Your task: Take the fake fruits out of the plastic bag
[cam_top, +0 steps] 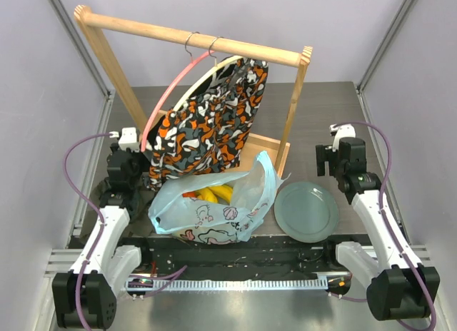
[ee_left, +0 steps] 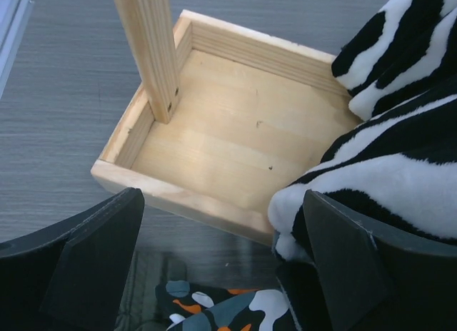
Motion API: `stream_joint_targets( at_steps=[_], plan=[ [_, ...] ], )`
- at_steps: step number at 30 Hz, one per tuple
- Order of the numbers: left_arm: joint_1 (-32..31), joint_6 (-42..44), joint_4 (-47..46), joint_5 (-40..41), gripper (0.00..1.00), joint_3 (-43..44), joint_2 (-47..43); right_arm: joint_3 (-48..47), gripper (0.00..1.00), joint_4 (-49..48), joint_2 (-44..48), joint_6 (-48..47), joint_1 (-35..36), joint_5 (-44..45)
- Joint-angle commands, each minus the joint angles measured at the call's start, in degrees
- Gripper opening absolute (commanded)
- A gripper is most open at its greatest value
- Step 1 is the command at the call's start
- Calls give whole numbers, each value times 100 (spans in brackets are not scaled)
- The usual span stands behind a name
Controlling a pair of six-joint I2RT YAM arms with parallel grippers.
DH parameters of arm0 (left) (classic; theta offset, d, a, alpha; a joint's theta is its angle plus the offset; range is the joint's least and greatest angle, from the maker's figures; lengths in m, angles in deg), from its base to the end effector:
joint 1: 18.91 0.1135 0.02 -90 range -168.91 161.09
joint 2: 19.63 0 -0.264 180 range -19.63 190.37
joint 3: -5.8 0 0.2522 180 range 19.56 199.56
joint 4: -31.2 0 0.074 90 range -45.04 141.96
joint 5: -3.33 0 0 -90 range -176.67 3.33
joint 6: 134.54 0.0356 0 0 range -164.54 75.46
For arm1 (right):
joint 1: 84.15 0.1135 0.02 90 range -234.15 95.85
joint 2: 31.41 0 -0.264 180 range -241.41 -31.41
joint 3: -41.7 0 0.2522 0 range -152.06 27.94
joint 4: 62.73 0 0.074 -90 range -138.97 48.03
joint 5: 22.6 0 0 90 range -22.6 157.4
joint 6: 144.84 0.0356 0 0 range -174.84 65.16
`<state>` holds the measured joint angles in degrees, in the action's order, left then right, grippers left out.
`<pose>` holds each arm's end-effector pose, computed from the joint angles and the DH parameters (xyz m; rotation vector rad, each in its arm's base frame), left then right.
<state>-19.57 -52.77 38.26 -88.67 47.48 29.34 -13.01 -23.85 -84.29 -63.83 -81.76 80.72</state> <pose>0.2030 -0.0036 0.2535 -0.0957 1.8209 -0.1414 0.1996 0.0001 0.2666 -0.0913 2.2140 -0.3213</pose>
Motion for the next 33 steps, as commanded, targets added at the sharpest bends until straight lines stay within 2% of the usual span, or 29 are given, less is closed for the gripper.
stream_joint_targets(
  at_steps=[1,3,4,5,6,8,12,14,15,16,18,19,20,23,29,30,33],
  plan=[
    [14,269,247,51,100,151,-37,-88,100,361,251,-381,-2,-564],
    [23,269,861,103,100,397,120,-176,100,832,357,-803,-2,-1153],
    [23,287,1072,95,100,616,174,-316,100,1080,419,-1423,-11,-1670],
    [23,322,1466,68,100,714,192,-404,100,1395,524,-1812,-2,-2589],
    [23,322,1609,68,100,749,148,-483,97,2008,568,-2208,-2,-3059],
    [23,261,1750,-28,100,645,-27,-589,93,2285,656,-2527,-11,-3675],
    [14,199,1734,-204,99,731,-248,-669,81,2402,569,-2739,129,-4039],
    [23,278,1602,-257,91,976,-55,-818,77,2339,411,-2739,208,-4153],
    [23,321,1558,-370,86,1057,59,-888,74,2261,184,-2731,252,-4275],
    [23,452,1444,-554,66,1144,234,-1054,67,2217,69,-2696,436,-4285],
    [23,550,1373,-1091,32,1468,481,-1274,63,2094,-334,-2651,656,-4320],
    [23,542,1364,-1170,4,1610,769,-1493,58,2050,-459,-2651,927,-4312],
    [23,516,1364,-1162,0,1750,920,-1599,55,1910,-582,-2651,1051,-4268],
    [23,637,1417,-1075,0,2278,1473,-1829,52,1305,-951,-2362,1377,-4066],
    [40,1191,899,-618,0,2999,2256,-2154,50,22,-1803,-1790,1439,-3425],
    [40,1383,864,-348,0,3113,2527,-2259,50,-129,-1900,-1773,1431,-3337],
    [452,1517,881,-134,0,3780,3194,-2731,50,-578,-2506,-1703,1431,-3073]
  ],
)
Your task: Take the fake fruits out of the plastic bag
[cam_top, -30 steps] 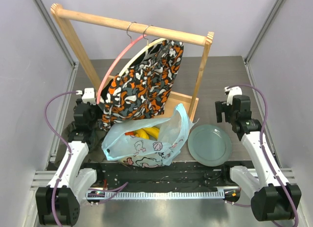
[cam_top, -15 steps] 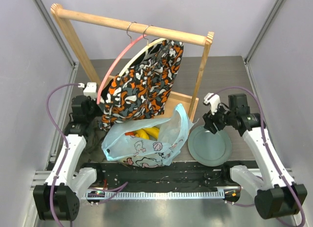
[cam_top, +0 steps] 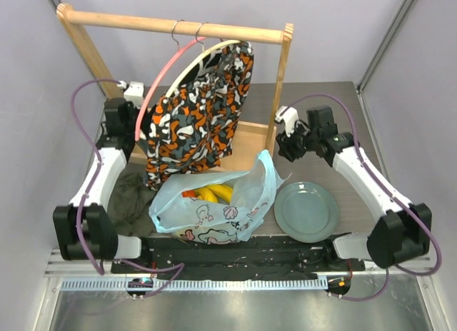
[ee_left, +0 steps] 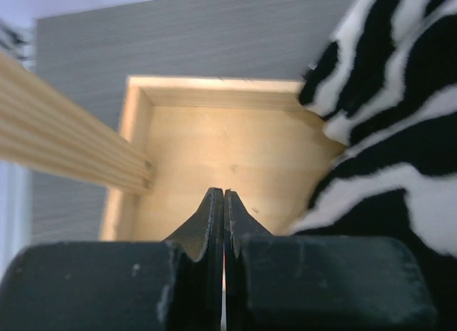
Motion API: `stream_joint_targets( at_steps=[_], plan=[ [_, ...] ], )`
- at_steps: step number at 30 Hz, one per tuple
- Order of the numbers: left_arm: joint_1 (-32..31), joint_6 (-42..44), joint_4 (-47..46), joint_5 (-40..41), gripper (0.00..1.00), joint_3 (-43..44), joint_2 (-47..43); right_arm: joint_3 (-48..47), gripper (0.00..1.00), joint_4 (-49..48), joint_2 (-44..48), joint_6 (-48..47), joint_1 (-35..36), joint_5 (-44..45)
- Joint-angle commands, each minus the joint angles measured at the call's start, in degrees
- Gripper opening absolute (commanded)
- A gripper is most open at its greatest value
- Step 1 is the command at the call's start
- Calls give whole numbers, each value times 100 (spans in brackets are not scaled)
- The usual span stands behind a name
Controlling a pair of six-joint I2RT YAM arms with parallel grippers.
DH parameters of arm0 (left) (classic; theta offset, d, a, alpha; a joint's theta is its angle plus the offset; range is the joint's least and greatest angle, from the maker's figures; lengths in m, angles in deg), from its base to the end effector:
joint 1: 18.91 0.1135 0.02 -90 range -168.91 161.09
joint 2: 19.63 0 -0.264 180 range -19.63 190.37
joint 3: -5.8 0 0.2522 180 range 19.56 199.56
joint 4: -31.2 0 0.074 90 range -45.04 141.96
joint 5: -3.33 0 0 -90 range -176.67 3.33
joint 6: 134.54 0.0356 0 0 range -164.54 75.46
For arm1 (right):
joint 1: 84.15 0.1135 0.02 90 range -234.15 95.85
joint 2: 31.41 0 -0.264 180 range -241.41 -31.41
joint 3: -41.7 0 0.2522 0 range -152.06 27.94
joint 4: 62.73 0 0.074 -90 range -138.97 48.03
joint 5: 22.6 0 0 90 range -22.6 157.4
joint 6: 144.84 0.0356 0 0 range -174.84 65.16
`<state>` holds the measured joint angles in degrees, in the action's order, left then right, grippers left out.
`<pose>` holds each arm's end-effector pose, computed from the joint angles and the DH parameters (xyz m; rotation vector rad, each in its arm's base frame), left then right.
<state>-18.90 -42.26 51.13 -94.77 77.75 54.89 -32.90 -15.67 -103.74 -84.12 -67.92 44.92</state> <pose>0.3024 -0.0050 0.3148 0.1315 1.9566 -0.1125 0.2533 0.0879 0.2997 -1.0632 2.0438 0.3447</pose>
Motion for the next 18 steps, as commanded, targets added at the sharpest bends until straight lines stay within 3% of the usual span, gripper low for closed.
stream_joint_targets(
  at_steps=[1,5,8,14,18],
  plan=[
    [499,475,-337,485,0,929,799,-911,50,-1475,-771,378,47,560],
    [1131,466,102,283,0,2130,1538,-1781,50,-1669,-1589,449,38,421],
    [1448,658,595,-7,0,2556,1855,-2291,51,-1712,-2064,572,47,393],
    [1782,1598,209,440,0,2828,2363,-2511,52,-2108,-2504,774,38,455],
    [1976,1661,541,441,0,3794,3067,-3072,53,-2161,-2969,827,47,446]
  ],
)
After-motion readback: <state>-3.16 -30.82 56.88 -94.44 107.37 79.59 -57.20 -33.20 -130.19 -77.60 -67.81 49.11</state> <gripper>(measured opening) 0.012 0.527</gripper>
